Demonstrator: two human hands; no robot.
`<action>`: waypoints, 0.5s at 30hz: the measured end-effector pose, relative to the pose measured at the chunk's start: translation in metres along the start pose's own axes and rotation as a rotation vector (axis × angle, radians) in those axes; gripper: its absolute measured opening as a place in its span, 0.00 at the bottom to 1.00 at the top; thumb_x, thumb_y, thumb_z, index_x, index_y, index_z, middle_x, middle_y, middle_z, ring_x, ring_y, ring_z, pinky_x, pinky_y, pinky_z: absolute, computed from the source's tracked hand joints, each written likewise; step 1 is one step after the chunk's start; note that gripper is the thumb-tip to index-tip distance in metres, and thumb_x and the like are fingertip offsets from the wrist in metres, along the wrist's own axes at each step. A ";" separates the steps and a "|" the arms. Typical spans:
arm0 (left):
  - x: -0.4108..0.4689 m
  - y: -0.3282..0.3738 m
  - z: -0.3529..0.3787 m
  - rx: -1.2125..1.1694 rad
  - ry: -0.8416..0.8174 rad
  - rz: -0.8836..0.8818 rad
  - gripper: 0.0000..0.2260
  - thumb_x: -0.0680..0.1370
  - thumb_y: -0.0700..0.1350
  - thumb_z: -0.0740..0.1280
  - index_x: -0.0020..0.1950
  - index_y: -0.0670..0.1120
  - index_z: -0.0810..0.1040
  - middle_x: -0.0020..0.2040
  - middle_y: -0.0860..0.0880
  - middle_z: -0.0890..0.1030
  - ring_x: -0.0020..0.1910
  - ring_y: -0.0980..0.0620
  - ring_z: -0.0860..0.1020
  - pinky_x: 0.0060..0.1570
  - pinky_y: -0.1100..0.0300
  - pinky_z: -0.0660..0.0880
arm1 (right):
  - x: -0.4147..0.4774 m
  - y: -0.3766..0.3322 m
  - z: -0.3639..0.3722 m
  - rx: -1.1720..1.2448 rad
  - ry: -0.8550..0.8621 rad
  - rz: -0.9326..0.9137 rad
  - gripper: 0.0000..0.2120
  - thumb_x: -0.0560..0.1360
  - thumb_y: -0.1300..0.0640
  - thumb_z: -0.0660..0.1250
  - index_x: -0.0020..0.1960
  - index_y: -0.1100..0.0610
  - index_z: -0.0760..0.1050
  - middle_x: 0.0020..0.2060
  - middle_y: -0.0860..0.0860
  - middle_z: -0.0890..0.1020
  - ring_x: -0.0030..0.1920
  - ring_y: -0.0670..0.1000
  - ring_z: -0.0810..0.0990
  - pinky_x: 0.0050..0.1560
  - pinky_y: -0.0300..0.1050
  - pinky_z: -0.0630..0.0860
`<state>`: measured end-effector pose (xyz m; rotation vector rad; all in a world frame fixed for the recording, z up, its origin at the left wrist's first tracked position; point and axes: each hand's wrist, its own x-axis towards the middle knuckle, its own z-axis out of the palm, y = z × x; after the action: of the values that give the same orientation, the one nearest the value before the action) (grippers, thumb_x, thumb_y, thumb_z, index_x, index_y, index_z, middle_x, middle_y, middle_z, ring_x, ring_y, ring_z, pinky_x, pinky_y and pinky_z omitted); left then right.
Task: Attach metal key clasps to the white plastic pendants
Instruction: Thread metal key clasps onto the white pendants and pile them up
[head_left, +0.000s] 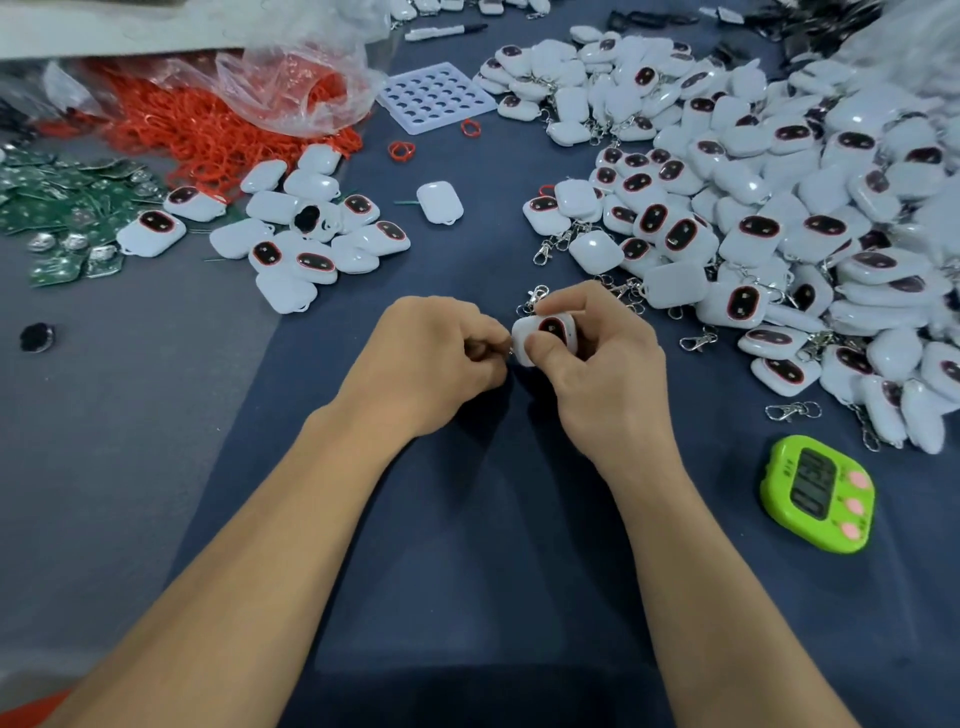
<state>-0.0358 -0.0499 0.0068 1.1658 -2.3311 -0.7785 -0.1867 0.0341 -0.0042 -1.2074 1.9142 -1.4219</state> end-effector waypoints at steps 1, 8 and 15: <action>0.000 0.000 0.000 -0.002 -0.002 0.008 0.07 0.72 0.43 0.74 0.42 0.57 0.85 0.38 0.58 0.77 0.39 0.56 0.75 0.35 0.70 0.68 | 0.000 0.000 0.000 -0.006 -0.008 -0.006 0.08 0.77 0.56 0.73 0.48 0.42 0.79 0.35 0.35 0.81 0.37 0.41 0.77 0.37 0.28 0.70; -0.002 0.002 0.001 0.054 0.040 0.027 0.04 0.72 0.45 0.74 0.43 0.55 0.85 0.32 0.55 0.76 0.38 0.54 0.74 0.37 0.61 0.73 | -0.001 -0.004 0.001 -0.041 -0.028 -0.024 0.08 0.78 0.55 0.73 0.47 0.42 0.78 0.40 0.42 0.81 0.38 0.44 0.76 0.37 0.29 0.71; -0.006 0.010 0.004 0.166 0.085 0.112 0.05 0.74 0.44 0.74 0.48 0.49 0.87 0.33 0.54 0.75 0.40 0.49 0.75 0.43 0.51 0.75 | -0.002 -0.006 -0.001 -0.061 -0.067 -0.019 0.08 0.78 0.57 0.73 0.47 0.45 0.78 0.39 0.40 0.81 0.36 0.39 0.76 0.34 0.26 0.70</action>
<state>-0.0405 -0.0391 0.0094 1.1006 -2.4034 -0.4949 -0.1843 0.0357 0.0018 -1.2882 1.9181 -1.3247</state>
